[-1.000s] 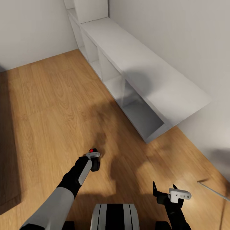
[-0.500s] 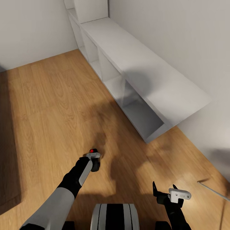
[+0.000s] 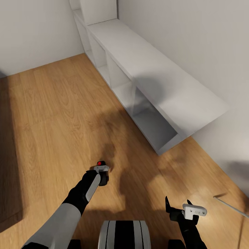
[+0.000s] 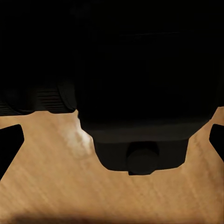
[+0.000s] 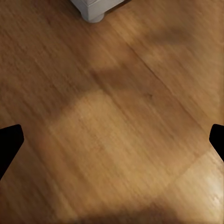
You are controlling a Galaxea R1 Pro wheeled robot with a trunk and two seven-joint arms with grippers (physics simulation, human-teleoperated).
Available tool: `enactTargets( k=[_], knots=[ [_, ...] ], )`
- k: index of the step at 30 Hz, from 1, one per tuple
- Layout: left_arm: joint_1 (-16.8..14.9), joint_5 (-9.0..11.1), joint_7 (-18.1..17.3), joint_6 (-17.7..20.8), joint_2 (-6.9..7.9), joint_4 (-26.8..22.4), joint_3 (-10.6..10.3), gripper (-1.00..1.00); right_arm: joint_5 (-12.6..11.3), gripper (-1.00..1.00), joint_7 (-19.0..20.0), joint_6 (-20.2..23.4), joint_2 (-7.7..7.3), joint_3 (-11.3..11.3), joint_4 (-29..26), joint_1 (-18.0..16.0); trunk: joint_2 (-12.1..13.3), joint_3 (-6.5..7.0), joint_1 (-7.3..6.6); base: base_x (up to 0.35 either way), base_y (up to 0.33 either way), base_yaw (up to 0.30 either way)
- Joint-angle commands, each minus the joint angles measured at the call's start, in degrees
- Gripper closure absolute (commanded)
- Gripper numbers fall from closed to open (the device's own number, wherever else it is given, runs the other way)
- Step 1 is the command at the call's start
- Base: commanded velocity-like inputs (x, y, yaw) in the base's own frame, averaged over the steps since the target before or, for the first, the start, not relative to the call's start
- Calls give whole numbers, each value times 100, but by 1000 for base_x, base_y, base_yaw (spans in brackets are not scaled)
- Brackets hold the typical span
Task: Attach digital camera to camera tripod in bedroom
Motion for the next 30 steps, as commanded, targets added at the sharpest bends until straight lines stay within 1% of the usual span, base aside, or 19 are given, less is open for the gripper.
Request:
enactTargets(
  k=[1, 19, 30],
  knots=[
    [-1, 62, 54, 13, -1, -6, -15, -100, -3, -100, -21, -1, 1, 3, -4, 2, -1, -3, 0, 0, 0, 0],
    [-1, 60, 54, 13, -6, -11, -15, -100, -3, -100, -21, -1, 1, 3, -4, 2, -25, -401, 46, 0, 0, 0],
    [-1, 60, 54, 13, -6, -34, -16, -100, -3, -100, -21, -1, 1, 3, -4, 2, -25, -401, 46, 0, 0, 0]
  ],
)
